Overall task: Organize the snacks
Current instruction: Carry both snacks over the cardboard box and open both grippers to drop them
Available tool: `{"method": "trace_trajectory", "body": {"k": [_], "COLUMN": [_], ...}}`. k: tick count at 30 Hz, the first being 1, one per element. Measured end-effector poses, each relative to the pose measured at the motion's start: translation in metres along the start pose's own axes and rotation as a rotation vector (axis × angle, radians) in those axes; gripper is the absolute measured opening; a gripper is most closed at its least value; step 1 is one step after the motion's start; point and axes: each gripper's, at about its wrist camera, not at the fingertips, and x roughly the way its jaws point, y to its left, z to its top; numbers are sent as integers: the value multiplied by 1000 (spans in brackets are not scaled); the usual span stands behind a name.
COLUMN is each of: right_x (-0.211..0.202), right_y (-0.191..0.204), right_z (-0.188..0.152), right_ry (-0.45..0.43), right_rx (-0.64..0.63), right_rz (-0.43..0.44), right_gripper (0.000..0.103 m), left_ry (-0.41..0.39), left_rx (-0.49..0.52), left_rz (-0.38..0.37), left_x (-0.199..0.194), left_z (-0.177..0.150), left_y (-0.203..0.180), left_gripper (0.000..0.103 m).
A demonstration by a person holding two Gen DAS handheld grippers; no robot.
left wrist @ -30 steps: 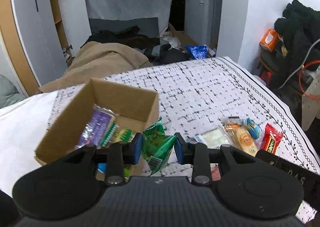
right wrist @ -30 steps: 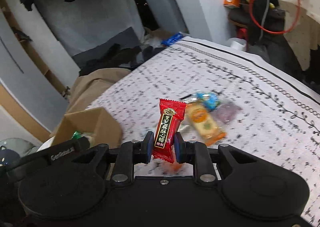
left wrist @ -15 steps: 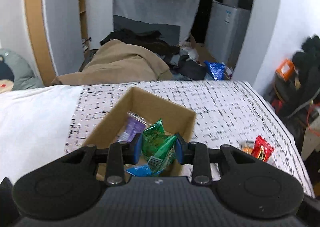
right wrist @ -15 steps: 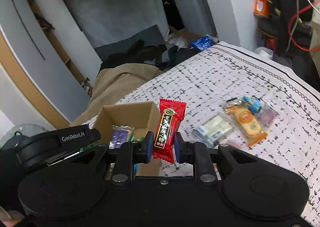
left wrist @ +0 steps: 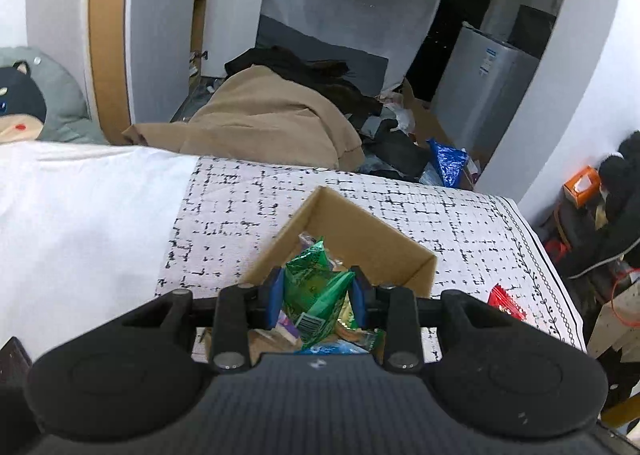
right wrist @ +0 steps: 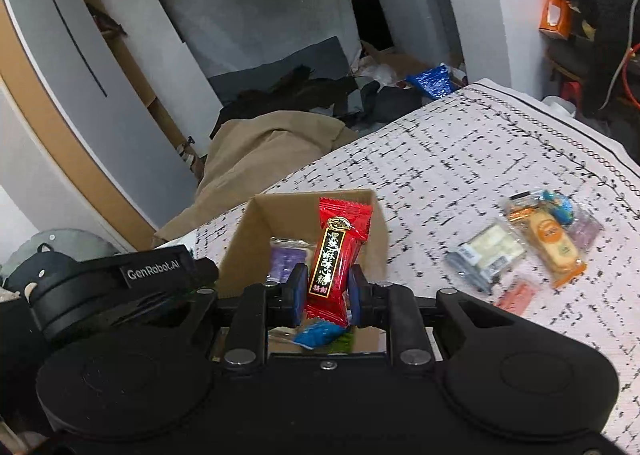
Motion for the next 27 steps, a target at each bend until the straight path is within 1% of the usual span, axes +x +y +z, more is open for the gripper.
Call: {"method": "trace_trajectory", "body": {"k": [7,15,20,23,27], "right_x": [15,36,45,48,47], "right_y": [21,37,37,37,34], "right_z": [-2,-2,-2,-3,-3], "right_ry": [28,66,94,105,108], "right_rx": [-26,-30,-12,-2,10], "right_rz": [16,32,59,67,84], "right_gripper": [22,22,22,26,27], "left_ry": [51,93,110,119,119], "left_rx": [-45,-117,-149,-160,-173], "left_rz": [-22,5,-7,-1,-9], "left_x": [10,21,25,27,27], "left_z": [4,8,12,13,14], "left_y": [21,39,46,48,51], "left_gripper": [34,34,39,42,44]}}
